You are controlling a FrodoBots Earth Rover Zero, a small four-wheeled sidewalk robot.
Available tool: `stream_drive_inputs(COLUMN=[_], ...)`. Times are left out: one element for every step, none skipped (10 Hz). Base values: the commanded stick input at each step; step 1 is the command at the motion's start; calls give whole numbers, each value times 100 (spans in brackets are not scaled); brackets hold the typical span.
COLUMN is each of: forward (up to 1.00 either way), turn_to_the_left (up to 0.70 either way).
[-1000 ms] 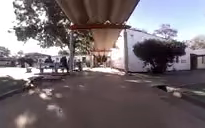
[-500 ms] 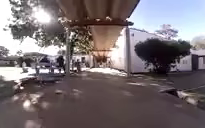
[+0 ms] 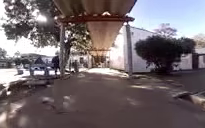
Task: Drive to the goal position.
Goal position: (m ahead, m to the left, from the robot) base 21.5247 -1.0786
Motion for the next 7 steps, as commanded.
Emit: stream_drive_inputs(forward=[100,100,100,100,100,100,100], turn_to_the_left=[1,1,1,1,1,1,1])
